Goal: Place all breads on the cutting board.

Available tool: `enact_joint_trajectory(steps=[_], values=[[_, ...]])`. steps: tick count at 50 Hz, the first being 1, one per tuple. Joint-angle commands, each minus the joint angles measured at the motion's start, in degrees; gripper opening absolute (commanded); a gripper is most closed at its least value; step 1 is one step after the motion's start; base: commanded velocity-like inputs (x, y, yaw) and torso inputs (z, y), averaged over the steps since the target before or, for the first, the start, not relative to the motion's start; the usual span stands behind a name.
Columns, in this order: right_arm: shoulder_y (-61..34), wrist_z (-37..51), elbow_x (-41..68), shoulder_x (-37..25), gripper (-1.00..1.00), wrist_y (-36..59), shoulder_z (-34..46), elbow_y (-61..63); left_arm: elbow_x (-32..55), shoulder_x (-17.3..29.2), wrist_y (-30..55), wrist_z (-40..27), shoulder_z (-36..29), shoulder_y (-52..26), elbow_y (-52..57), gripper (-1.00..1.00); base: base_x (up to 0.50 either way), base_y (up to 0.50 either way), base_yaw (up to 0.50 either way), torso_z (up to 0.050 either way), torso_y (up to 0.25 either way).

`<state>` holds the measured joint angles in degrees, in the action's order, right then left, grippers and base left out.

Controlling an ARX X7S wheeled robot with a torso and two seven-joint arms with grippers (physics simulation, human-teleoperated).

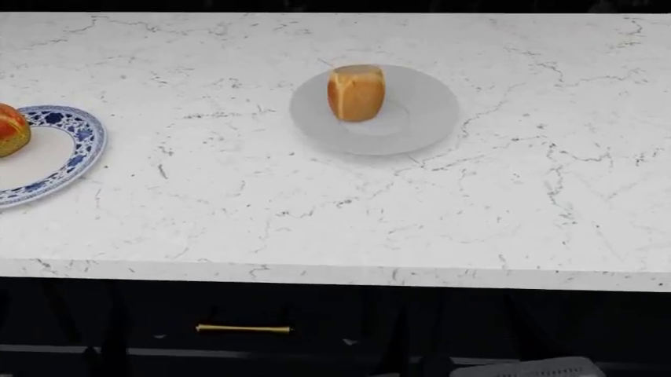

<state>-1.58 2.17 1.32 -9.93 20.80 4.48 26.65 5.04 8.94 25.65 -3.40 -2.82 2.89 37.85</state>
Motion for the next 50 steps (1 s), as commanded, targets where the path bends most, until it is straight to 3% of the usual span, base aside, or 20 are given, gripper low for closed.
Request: enact_joint_trajectory(steps=[1, 11, 21, 46, 50], values=[[-5.37, -2.83, -0.11, -3.11, 1.00, 12.48, -1.90, 9.18, 0.95, 3.36, 15.55, 1.04, 1.74, -5.18, 10.93, 1.00, 0.00, 0.00, 0.00, 0.048, 0.070], [-15.09, -5.51, 1.55, -6.76, 1.00, 26.82, -3.09, 16.53, 4.86, 6.87, 32.38, 2.59, 5.11, -15.24, 17.84, 1.00, 0.00, 0.00, 0.00, 0.048, 0.069], [-22.18, -7.31, 2.90, -8.48, 1.00, 34.20, -3.01, 18.13, 10.23, 6.26, 44.88, 4.92, 10.08, -23.55, 20.55, 1.00, 0.00, 0.00, 0.00, 0.048, 0.070], [-22.16, -7.10, 3.58, -9.23, 1.00, 34.80, -4.51, 20.85, 15.54, 8.12, 47.36, 0.65, 10.29, -26.19, 21.81, 1.00, 0.09, 0.47, 0.00, 0.048, 0.069], [-22.23, -7.28, 4.23, -8.93, 1.00, 34.82, -5.54, 21.50, 17.74, 8.83, 47.42, -0.97, 10.53, -26.39, 21.97, 1.00, 0.00, 0.00, 0.00, 0.048, 0.070]])
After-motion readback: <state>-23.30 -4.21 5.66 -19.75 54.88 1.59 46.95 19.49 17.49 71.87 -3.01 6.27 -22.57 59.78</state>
